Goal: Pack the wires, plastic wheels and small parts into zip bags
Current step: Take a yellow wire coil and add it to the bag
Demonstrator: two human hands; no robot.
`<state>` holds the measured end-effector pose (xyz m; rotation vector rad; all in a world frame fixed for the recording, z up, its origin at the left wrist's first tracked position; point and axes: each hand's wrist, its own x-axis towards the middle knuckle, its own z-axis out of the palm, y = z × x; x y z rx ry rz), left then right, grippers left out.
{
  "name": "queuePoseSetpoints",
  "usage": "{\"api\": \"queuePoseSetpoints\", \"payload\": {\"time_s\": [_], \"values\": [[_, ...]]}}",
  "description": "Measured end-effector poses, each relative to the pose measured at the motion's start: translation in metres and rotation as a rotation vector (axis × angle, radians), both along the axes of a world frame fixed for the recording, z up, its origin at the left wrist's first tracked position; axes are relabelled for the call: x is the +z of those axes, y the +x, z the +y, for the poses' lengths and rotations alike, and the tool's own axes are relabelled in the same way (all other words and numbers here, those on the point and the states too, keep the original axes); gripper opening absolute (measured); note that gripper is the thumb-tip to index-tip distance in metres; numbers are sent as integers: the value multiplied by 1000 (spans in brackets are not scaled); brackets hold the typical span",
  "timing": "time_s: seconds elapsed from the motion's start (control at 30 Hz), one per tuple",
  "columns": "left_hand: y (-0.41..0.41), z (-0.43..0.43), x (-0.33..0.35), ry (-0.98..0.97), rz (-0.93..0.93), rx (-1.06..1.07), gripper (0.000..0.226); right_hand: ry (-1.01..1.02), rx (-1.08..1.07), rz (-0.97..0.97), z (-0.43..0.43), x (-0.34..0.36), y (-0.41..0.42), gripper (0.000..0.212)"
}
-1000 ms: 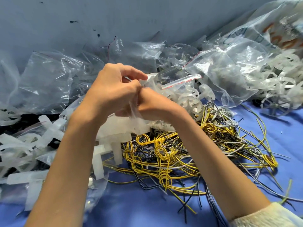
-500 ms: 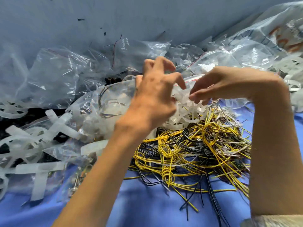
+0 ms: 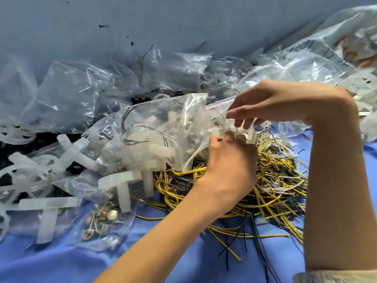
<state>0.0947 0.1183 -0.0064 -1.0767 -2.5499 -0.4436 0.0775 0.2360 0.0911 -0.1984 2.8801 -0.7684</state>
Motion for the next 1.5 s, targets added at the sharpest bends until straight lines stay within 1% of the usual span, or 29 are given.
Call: {"api": "queuePoseSetpoints", "payload": {"time_s": [0.07,0.2,0.23,0.3,0.4,0.47,0.53,0.6,0.67,0.73,0.8,0.87,0.93,1.07,1.13,1.2,1.23,1.3,1.33,1.37,1.4,1.43,1.5], "values": [[-4,-5,9,129,-55,-3,15,4,6,14,1,2,2,45],[-18,-24,34,329,-233,0,14,-13,23,87,4,1,2,44],[-21,-29,39,394,-258,-7,14,-20,17,106,5,1,2,47],[-26,-38,48,493,-263,11,13,-53,13,123,5,2,2,46],[-33,-49,55,526,-246,87,8,-167,51,85,6,3,6,45],[-38,-54,57,508,-277,110,11,-200,125,88,5,3,8,42],[-42,-56,57,430,-335,113,15,-176,161,145,6,4,7,40],[-45,-58,58,330,-391,96,17,-156,132,192,6,4,6,36],[-48,-62,59,303,-448,60,13,-163,87,228,8,3,4,27],[-50,-64,59,337,-491,31,10,-166,50,293,9,1,1,22],[-49,-63,58,405,-493,24,11,-137,4,378,10,0,-3,20],[-48,-60,58,516,-473,33,11,-87,-51,461,8,0,-6,20],[-47,-59,59,651,-494,32,11,-81,-91,487,4,1,-7,21],[-48,-59,61,850,-512,39,12,-45,-80,439,-2,1,-7,30],[-48,-59,61,905,-480,49,11,-14,-55,418,-2,3,-6,32],[-47,-58,62,941,-460,59,9,-33,6,372,-4,5,-3,36],[-47,-58,62,954,-470,56,9,-55,47,329,-8,5,0,44],[-47,-58,62,938,-507,49,9,-68,103,242,-14,5,0,66],[-47,-58,62,906,-521,48,11,-44,124,218,-18,5,0,73],[-46,-57,62,868,-528,47,13,-4,156,207,-22,4,-1,74],[-46,-57,63,835,-527,42,15,30,186,200,-26,3,-2,70],[-45,-58,63,813,-518,38,17,44,205,194,-28,3,-3,62],[-44,-60,66,790,-497,39,22,41,197,184,-31,1,-5,39]]}}
